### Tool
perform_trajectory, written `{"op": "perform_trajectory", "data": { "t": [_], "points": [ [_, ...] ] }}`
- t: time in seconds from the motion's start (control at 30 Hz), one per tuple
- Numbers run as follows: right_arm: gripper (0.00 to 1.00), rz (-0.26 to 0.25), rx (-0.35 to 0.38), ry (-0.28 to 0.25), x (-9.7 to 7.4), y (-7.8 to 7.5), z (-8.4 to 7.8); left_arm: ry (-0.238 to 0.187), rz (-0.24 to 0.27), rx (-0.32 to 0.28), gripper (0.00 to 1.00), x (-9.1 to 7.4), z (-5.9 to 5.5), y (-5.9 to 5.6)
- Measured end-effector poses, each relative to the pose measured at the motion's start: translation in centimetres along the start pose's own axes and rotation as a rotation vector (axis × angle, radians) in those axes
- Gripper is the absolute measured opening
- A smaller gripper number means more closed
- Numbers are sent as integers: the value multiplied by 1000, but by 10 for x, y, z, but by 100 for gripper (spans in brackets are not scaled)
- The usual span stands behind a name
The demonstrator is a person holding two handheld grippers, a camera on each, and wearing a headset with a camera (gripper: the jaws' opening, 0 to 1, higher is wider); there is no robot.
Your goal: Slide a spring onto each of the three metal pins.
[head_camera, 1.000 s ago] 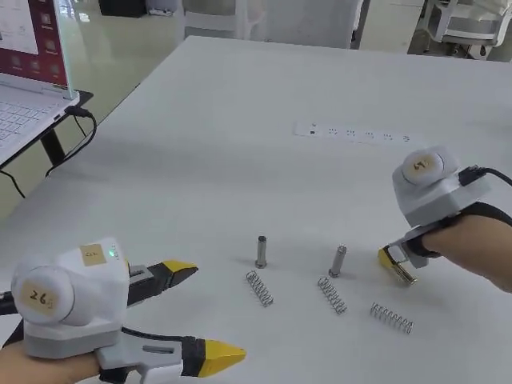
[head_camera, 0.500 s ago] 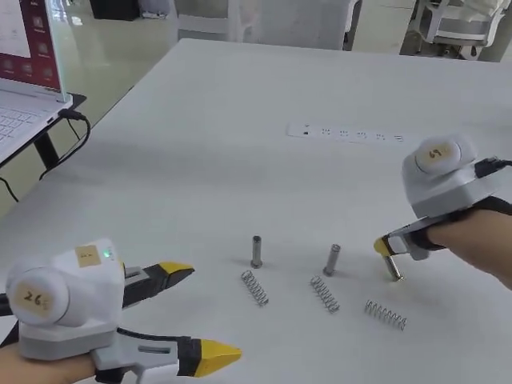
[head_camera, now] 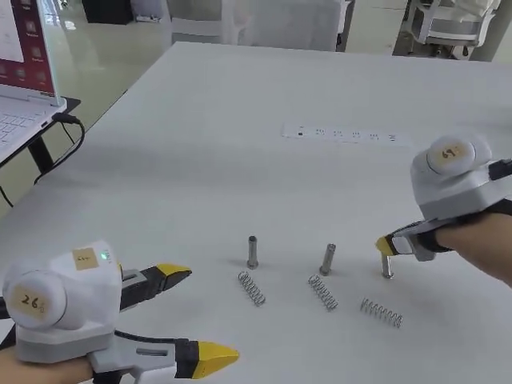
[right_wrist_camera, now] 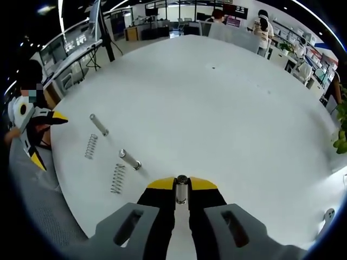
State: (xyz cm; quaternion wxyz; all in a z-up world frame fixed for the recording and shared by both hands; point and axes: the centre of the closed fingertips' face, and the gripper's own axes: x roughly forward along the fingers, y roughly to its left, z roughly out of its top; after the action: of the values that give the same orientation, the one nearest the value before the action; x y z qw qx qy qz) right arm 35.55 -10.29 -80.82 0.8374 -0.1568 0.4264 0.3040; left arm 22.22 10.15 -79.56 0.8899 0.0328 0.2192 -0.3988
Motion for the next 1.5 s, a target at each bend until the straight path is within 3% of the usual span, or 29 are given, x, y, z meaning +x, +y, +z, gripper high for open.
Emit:
{"op": "perform_trajectory", "data": {
  "t": [0.6, 1.1, 1.5],
  "points": [
    [6, -3, 10, -12, -8, -2, -10, 11, -8, 7, 74, 2, -1, -3],
    [9, -4, -13, -25, -8, 0, -8, 10, -9, 7, 73, 2, -1, -4],
    [12, -18, -21, -53, -23, -2, -10, 13, -13, 6, 73, 2, -2, -4]
  ]
}}
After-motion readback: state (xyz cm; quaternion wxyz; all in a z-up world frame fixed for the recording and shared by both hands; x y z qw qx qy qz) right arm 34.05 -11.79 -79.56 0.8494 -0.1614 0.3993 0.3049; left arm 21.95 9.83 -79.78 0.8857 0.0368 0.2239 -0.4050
